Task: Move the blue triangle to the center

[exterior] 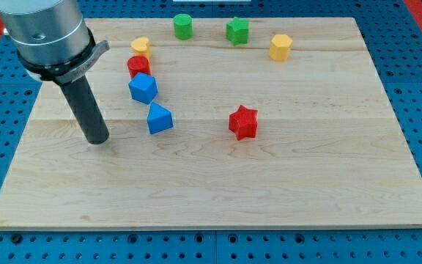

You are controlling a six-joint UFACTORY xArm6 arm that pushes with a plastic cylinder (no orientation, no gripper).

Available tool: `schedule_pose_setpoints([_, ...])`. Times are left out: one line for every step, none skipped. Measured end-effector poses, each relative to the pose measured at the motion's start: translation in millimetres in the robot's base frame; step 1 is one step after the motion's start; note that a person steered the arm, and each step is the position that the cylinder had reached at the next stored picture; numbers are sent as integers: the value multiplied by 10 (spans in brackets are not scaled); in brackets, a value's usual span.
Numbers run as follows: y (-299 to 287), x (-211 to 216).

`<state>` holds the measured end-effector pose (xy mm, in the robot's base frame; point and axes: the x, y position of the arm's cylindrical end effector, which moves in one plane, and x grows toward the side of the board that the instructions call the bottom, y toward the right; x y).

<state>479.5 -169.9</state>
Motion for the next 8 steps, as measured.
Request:
schedule_pose_setpoints([75, 5])
schedule_pose_setpoints([300, 40])
schedule_pose_setpoints([434, 40])
schedule_pose_setpoints([511, 40])
schedule_pose_setpoints([511, 36])
schedule_pose_setpoints([511, 36])
schedule_pose_setpoints([292, 34])
schedule_pose_setpoints([349, 34])
